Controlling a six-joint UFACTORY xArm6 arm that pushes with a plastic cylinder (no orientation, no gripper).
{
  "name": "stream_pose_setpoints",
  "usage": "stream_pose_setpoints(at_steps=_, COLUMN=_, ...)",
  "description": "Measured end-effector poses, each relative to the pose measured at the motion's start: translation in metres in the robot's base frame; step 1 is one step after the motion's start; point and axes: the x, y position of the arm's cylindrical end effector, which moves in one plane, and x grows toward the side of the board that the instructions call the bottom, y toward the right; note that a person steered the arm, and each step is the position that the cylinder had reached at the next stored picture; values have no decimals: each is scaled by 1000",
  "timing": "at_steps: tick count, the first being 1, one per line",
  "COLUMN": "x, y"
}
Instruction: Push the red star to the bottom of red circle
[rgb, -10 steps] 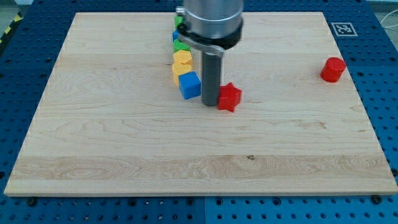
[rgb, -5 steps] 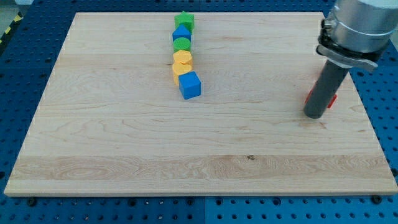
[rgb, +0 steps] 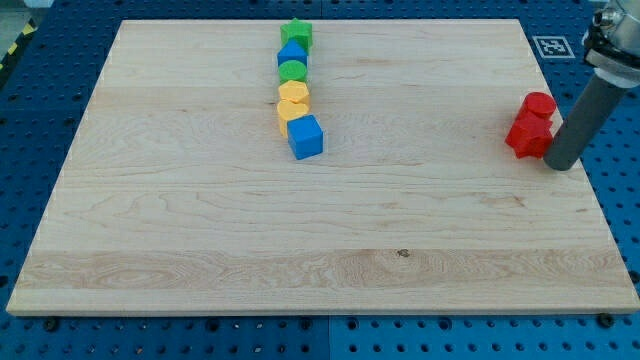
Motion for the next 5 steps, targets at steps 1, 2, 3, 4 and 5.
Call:
stream_pose_setpoints(at_steps=1, x=4, y=-38)
stream_pose_setpoints(at_steps=2, x=-9, y=-64)
stream_pose_setpoints(at_steps=3, x=-21, y=-67)
stream_pose_setpoints(at_steps=4, x=-28, y=-51)
stream_pose_setpoints(at_steps=5, x=-37, y=-32)
